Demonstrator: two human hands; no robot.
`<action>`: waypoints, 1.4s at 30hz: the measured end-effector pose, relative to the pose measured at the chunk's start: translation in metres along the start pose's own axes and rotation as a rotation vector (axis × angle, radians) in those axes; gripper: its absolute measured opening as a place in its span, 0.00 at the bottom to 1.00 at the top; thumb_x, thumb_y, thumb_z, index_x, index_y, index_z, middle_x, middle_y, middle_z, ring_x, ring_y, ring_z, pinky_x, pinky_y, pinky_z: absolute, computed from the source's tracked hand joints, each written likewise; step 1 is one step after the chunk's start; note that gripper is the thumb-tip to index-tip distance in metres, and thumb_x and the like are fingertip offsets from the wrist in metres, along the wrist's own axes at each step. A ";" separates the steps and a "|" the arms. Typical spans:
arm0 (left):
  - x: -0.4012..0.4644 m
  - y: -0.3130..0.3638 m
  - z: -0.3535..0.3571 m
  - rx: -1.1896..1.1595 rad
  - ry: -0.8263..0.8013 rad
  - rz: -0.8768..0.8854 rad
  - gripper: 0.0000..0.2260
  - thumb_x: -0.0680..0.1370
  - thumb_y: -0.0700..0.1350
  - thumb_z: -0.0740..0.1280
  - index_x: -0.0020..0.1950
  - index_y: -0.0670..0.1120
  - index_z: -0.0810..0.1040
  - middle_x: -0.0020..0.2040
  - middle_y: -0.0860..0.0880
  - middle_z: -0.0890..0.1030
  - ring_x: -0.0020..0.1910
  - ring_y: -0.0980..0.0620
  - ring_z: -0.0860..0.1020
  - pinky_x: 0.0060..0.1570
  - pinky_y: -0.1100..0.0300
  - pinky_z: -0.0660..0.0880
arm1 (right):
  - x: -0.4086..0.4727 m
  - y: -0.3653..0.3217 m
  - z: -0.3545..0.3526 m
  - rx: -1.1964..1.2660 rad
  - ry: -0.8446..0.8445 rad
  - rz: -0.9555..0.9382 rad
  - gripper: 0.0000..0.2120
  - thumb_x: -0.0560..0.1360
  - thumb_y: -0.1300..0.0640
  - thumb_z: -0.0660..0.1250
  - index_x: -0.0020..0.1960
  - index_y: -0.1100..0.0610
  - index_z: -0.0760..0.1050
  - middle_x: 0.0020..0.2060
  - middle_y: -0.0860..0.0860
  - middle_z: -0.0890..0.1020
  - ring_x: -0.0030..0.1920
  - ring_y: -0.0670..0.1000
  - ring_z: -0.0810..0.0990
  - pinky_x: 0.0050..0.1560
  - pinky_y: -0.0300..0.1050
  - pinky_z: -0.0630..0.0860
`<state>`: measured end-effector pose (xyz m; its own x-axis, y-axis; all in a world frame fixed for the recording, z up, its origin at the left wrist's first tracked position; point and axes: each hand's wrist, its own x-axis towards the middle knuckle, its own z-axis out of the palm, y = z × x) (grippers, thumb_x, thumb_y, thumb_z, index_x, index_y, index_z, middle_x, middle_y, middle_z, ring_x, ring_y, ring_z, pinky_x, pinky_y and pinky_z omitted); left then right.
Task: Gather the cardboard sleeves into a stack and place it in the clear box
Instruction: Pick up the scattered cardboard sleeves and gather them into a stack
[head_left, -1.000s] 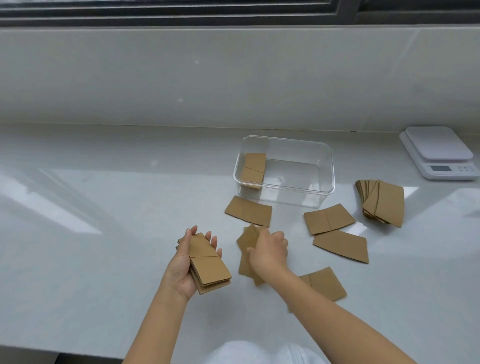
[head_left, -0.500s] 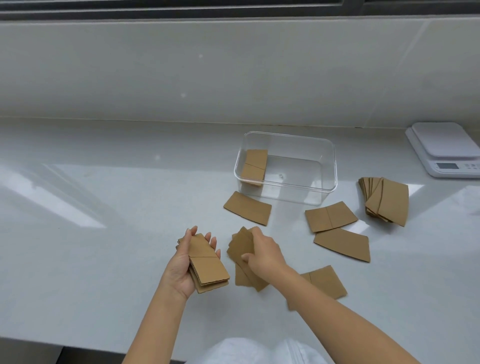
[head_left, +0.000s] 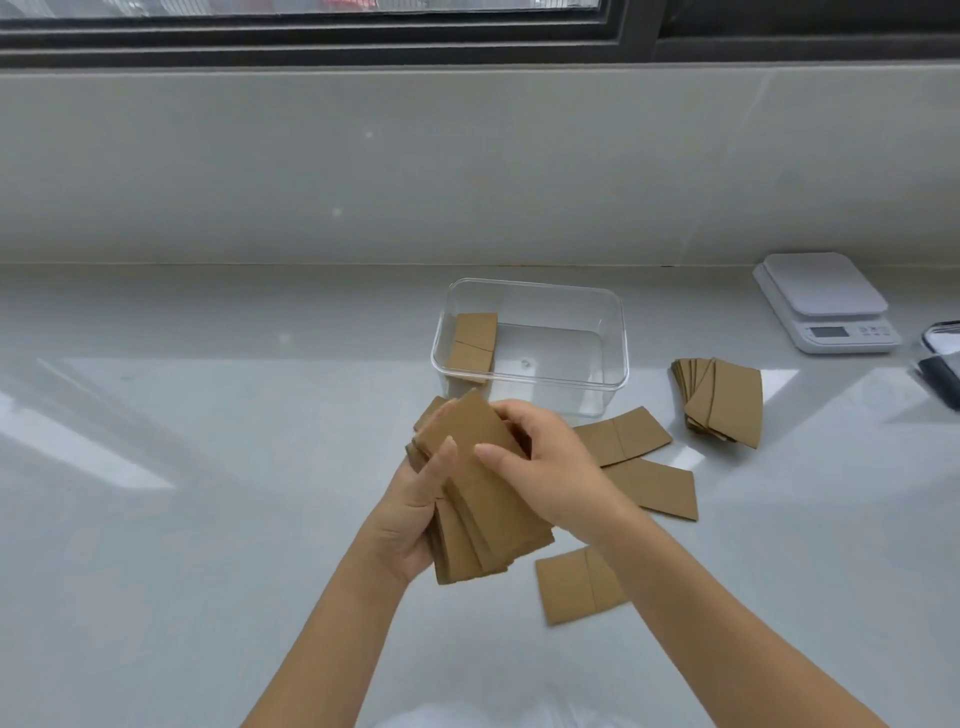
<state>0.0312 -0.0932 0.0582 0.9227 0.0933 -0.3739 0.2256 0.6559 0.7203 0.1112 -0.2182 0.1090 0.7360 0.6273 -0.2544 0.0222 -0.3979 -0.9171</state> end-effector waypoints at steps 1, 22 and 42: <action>-0.002 0.001 0.005 0.034 -0.012 0.006 0.38 0.58 0.56 0.80 0.65 0.45 0.75 0.60 0.39 0.80 0.57 0.38 0.78 0.52 0.38 0.77 | -0.002 0.003 0.003 0.024 0.036 -0.004 0.11 0.74 0.55 0.69 0.56 0.49 0.78 0.47 0.47 0.82 0.47 0.47 0.80 0.50 0.43 0.79; -0.013 0.002 -0.055 -0.425 0.161 0.096 0.28 0.60 0.46 0.78 0.59 0.57 0.78 0.47 0.45 0.81 0.40 0.48 0.81 0.41 0.54 0.79 | -0.012 0.129 -0.025 -0.895 -0.159 0.374 0.33 0.59 0.44 0.79 0.56 0.49 0.65 0.57 0.51 0.63 0.58 0.54 0.63 0.58 0.46 0.66; -0.015 -0.013 -0.077 -0.436 0.301 0.073 0.29 0.56 0.46 0.81 0.55 0.56 0.80 0.47 0.45 0.83 0.41 0.47 0.82 0.44 0.53 0.79 | 0.021 0.128 0.002 -0.803 -0.140 0.251 0.29 0.63 0.45 0.77 0.59 0.52 0.72 0.53 0.50 0.76 0.59 0.52 0.71 0.59 0.44 0.69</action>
<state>-0.0098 -0.0454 0.0097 0.7865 0.3192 -0.5287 -0.0461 0.8840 0.4651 0.1278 -0.2546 -0.0148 0.6944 0.5126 -0.5050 0.3815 -0.8573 -0.3457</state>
